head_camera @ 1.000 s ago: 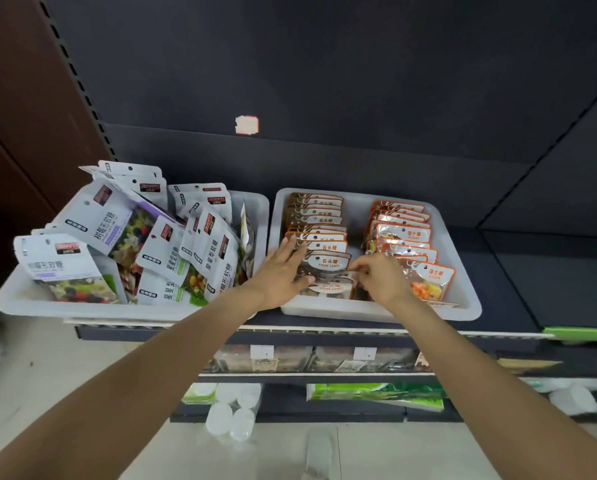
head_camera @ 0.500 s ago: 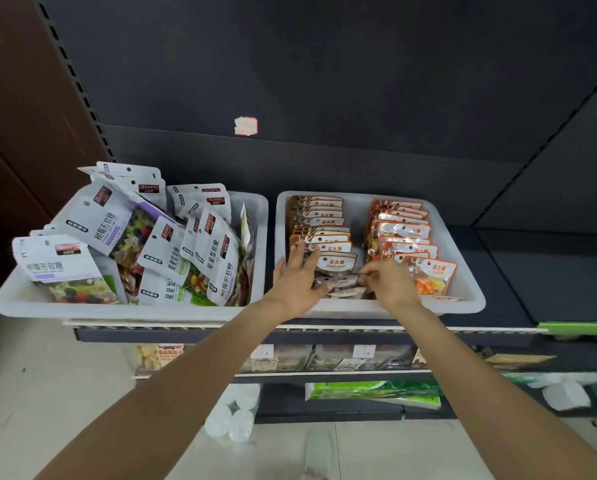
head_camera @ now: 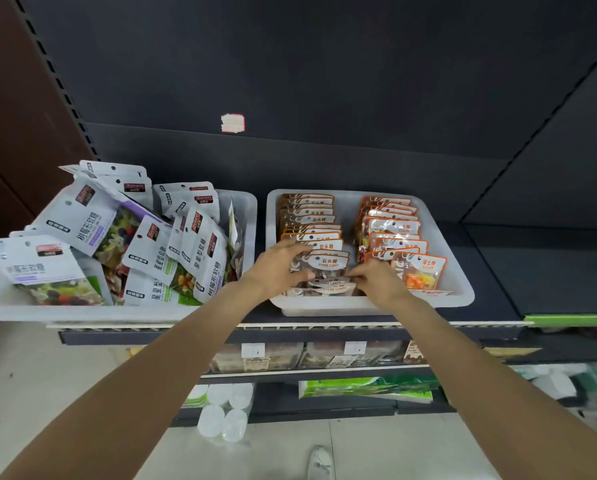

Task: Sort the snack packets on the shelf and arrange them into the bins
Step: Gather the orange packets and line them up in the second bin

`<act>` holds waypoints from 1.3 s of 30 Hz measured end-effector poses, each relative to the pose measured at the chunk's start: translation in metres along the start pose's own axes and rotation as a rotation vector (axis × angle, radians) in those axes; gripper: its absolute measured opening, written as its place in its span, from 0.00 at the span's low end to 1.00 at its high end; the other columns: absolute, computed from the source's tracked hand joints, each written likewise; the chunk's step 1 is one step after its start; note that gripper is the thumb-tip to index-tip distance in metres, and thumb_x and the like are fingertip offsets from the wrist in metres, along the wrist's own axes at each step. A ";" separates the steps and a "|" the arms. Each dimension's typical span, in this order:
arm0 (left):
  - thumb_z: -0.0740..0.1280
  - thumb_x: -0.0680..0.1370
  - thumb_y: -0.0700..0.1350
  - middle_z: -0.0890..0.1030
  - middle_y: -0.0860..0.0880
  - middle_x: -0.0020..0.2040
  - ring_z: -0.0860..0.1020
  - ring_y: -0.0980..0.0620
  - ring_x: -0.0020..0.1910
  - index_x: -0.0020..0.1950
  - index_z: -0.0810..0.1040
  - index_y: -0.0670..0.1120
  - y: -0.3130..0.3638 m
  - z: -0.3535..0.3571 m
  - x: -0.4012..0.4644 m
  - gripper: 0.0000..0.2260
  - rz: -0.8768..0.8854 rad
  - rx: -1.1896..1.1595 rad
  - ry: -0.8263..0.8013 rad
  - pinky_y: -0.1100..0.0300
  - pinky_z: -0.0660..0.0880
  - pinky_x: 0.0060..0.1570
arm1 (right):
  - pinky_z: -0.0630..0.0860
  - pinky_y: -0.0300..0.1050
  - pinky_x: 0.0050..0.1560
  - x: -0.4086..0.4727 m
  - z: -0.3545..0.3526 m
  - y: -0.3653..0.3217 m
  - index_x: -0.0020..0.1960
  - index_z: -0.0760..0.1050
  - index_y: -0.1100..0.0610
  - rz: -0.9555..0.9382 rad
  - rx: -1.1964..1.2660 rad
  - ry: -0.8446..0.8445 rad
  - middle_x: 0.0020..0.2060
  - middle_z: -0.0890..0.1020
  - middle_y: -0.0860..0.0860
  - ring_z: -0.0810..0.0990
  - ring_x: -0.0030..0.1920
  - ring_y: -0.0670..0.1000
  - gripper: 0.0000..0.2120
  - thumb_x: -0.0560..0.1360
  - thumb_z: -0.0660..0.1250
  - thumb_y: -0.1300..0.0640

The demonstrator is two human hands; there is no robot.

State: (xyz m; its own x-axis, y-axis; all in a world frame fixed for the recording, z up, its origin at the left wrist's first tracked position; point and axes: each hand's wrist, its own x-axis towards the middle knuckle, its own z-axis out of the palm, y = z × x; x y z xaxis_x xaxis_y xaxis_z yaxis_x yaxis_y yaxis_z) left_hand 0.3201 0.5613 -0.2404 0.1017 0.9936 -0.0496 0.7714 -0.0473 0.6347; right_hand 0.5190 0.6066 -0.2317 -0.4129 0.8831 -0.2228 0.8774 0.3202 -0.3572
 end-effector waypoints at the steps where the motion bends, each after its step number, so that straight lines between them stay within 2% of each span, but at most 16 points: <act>1: 0.67 0.77 0.50 0.64 0.47 0.74 0.62 0.49 0.72 0.73 0.65 0.48 -0.001 -0.002 0.001 0.26 -0.005 0.029 0.010 0.55 0.58 0.72 | 0.70 0.39 0.55 0.000 -0.003 -0.001 0.62 0.78 0.59 -0.010 0.043 -0.010 0.58 0.81 0.54 0.78 0.57 0.53 0.14 0.78 0.61 0.65; 4: 0.63 0.78 0.55 0.59 0.48 0.76 0.55 0.48 0.75 0.76 0.60 0.49 -0.004 -0.004 0.004 0.28 -0.021 0.245 0.010 0.52 0.53 0.73 | 0.70 0.39 0.59 0.001 -0.007 -0.004 0.64 0.75 0.58 0.037 0.280 0.118 0.61 0.79 0.53 0.76 0.61 0.51 0.15 0.78 0.61 0.65; 6: 0.59 0.80 0.55 0.57 0.48 0.77 0.53 0.48 0.76 0.76 0.58 0.50 -0.005 -0.004 0.006 0.26 -0.039 0.292 -0.048 0.52 0.52 0.73 | 0.72 0.42 0.60 0.005 -0.006 -0.005 0.65 0.72 0.58 0.071 0.321 0.226 0.62 0.77 0.54 0.75 0.62 0.53 0.16 0.78 0.62 0.64; 8: 0.59 0.80 0.54 0.59 0.47 0.77 0.56 0.48 0.75 0.75 0.63 0.50 -0.006 -0.005 0.010 0.24 -0.037 0.281 -0.079 0.52 0.55 0.73 | 0.73 0.46 0.62 0.012 -0.005 -0.006 0.67 0.71 0.56 0.048 0.257 0.155 0.63 0.76 0.54 0.75 0.63 0.54 0.18 0.77 0.65 0.62; 11: 0.62 0.80 0.49 0.70 0.47 0.70 0.69 0.46 0.68 0.69 0.72 0.50 -0.006 -0.006 0.019 0.17 -0.012 0.310 -0.055 0.50 0.67 0.68 | 0.73 0.46 0.61 0.025 0.000 -0.010 0.63 0.75 0.56 0.036 0.152 0.058 0.61 0.79 0.53 0.77 0.61 0.53 0.15 0.76 0.67 0.60; 14: 0.62 0.79 0.41 0.75 0.45 0.63 0.76 0.44 0.58 0.66 0.73 0.49 0.000 -0.004 0.026 0.15 0.006 0.509 -0.038 0.50 0.76 0.57 | 0.76 0.43 0.56 0.030 0.000 -0.012 0.58 0.79 0.55 0.073 0.058 0.153 0.57 0.81 0.52 0.80 0.56 0.52 0.11 0.77 0.66 0.57; 16: 0.62 0.79 0.38 0.75 0.45 0.62 0.77 0.44 0.57 0.66 0.73 0.48 0.001 -0.005 0.029 0.16 0.013 0.537 0.009 0.50 0.76 0.55 | 0.76 0.43 0.53 0.026 -0.004 -0.012 0.58 0.79 0.53 0.045 0.022 0.225 0.56 0.82 0.51 0.80 0.55 0.51 0.11 0.77 0.66 0.55; 19: 0.62 0.79 0.39 0.76 0.47 0.62 0.77 0.45 0.58 0.64 0.73 0.50 -0.007 -0.001 0.028 0.14 0.025 0.451 0.045 0.52 0.75 0.57 | 0.74 0.44 0.56 0.020 -0.004 -0.009 0.61 0.78 0.54 -0.012 0.000 0.171 0.58 0.81 0.51 0.78 0.57 0.52 0.13 0.78 0.64 0.58; 21: 0.64 0.79 0.40 0.73 0.48 0.66 0.74 0.46 0.63 0.66 0.70 0.51 -0.010 0.001 0.025 0.16 0.018 0.227 0.028 0.54 0.73 0.61 | 0.71 0.45 0.61 0.021 -0.004 -0.007 0.63 0.76 0.55 0.010 0.060 0.067 0.61 0.79 0.52 0.76 0.61 0.54 0.15 0.78 0.62 0.61; 24: 0.62 0.80 0.43 0.67 0.47 0.71 0.69 0.48 0.68 0.72 0.65 0.48 -0.002 -0.004 0.027 0.19 -0.092 -0.314 0.152 0.56 0.68 0.66 | 0.68 0.48 0.66 0.032 -0.014 -0.007 0.66 0.72 0.56 0.185 0.438 0.125 0.66 0.74 0.53 0.71 0.66 0.54 0.16 0.79 0.59 0.60; 26: 0.58 0.82 0.46 0.61 0.47 0.75 0.63 0.48 0.72 0.75 0.59 0.49 -0.001 -0.007 0.038 0.21 -0.213 -0.446 0.214 0.55 0.61 0.70 | 0.64 0.50 0.68 0.040 -0.018 -0.009 0.72 0.63 0.53 0.284 0.680 0.140 0.71 0.68 0.53 0.66 0.71 0.55 0.20 0.81 0.58 0.58; 29: 0.55 0.83 0.50 0.50 0.48 0.78 0.55 0.47 0.76 0.78 0.52 0.52 0.000 -0.006 0.053 0.24 -0.318 -0.402 0.132 0.51 0.54 0.74 | 0.64 0.50 0.67 0.044 -0.011 -0.026 0.77 0.49 0.50 0.298 0.898 -0.036 0.74 0.61 0.53 0.62 0.73 0.56 0.27 0.82 0.55 0.49; 31: 0.54 0.83 0.50 0.47 0.47 0.78 0.50 0.47 0.77 0.78 0.51 0.51 -0.001 -0.005 0.058 0.24 -0.318 -0.325 0.099 0.52 0.51 0.74 | 0.69 0.46 0.61 0.046 -0.003 -0.036 0.77 0.49 0.49 0.227 0.905 -0.103 0.72 0.65 0.53 0.67 0.70 0.55 0.27 0.81 0.54 0.46; 33: 0.55 0.83 0.50 0.47 0.46 0.79 0.45 0.48 0.77 0.78 0.51 0.49 -0.003 -0.005 0.060 0.25 -0.285 -0.224 0.100 0.53 0.47 0.74 | 0.67 0.46 0.62 0.052 -0.004 -0.036 0.76 0.52 0.49 0.168 0.843 -0.072 0.72 0.67 0.53 0.68 0.69 0.54 0.26 0.81 0.54 0.46; 36: 0.60 0.81 0.49 0.53 0.46 0.78 0.53 0.46 0.76 0.77 0.57 0.47 -0.004 -0.008 0.061 0.26 -0.247 -0.110 0.156 0.53 0.52 0.75 | 0.61 0.49 0.69 0.054 -0.014 -0.020 0.77 0.54 0.53 0.191 0.622 0.022 0.74 0.63 0.53 0.62 0.73 0.55 0.25 0.82 0.53 0.49; 39: 0.63 0.79 0.46 0.65 0.44 0.73 0.63 0.46 0.72 0.73 0.65 0.45 0.007 0.000 0.057 0.22 -0.156 -0.052 0.204 0.53 0.60 0.72 | 0.65 0.44 0.67 0.039 -0.021 0.006 0.72 0.65 0.55 0.099 0.471 0.199 0.70 0.70 0.53 0.68 0.70 0.54 0.20 0.81 0.57 0.58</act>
State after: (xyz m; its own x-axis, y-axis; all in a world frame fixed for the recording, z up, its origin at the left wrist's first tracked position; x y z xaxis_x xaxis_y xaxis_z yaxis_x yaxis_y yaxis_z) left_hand 0.3317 0.6174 -0.2387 -0.1491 0.9888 0.0033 0.7341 0.1084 0.6703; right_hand 0.5131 0.6505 -0.2230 -0.2384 0.9643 -0.1157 0.6860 0.0829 -0.7229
